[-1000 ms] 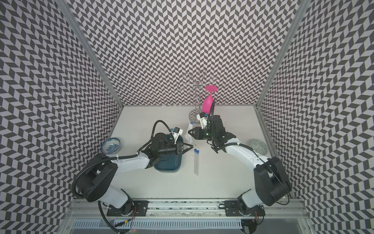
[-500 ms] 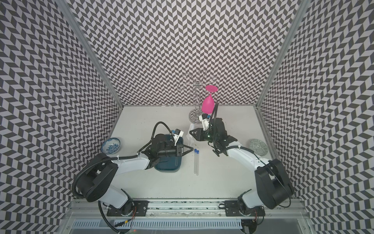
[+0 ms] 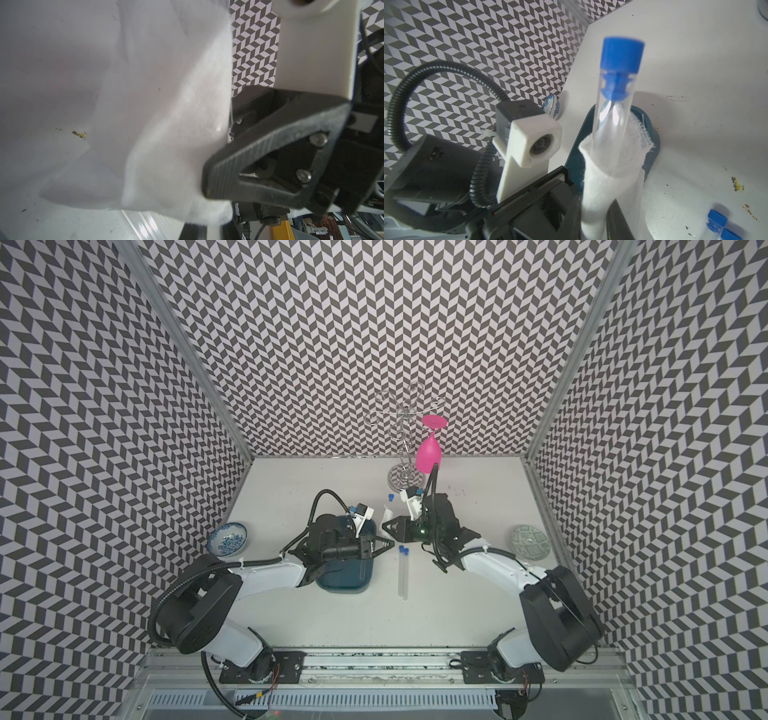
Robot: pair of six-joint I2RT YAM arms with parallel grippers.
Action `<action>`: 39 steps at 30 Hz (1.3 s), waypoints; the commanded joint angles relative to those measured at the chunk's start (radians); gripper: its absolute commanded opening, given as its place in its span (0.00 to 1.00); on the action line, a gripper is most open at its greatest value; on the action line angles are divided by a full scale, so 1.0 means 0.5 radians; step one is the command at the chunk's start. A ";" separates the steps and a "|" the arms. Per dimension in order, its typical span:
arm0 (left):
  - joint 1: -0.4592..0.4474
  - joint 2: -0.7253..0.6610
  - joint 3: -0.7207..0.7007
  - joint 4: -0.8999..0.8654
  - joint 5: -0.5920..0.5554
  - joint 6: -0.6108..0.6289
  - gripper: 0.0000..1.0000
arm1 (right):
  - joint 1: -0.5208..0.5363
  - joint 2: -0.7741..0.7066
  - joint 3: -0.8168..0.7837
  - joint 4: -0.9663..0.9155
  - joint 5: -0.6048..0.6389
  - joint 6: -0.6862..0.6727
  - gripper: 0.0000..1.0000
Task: Wipe the exteriors of test tubes
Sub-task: Wipe the dirt from the test tube.
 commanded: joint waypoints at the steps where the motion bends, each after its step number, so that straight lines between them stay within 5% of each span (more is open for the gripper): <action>1: -0.042 -0.061 0.016 0.071 0.127 0.032 0.14 | -0.085 0.126 0.243 0.063 -0.033 -0.116 0.21; 7: -0.042 -0.086 0.018 0.051 0.111 0.038 0.14 | -0.116 0.205 0.399 0.020 -0.095 -0.152 0.21; 22: -0.030 -0.030 0.041 0.070 0.110 0.033 0.14 | 0.143 -0.067 -0.274 0.264 -0.039 0.063 0.22; 35: -0.031 -0.065 0.017 0.057 0.102 0.037 0.14 | -0.066 0.376 0.503 -0.049 -0.110 -0.158 0.22; 39: -0.030 -0.075 0.004 0.063 0.092 0.033 0.14 | -0.056 0.367 0.504 -0.040 -0.112 -0.148 0.21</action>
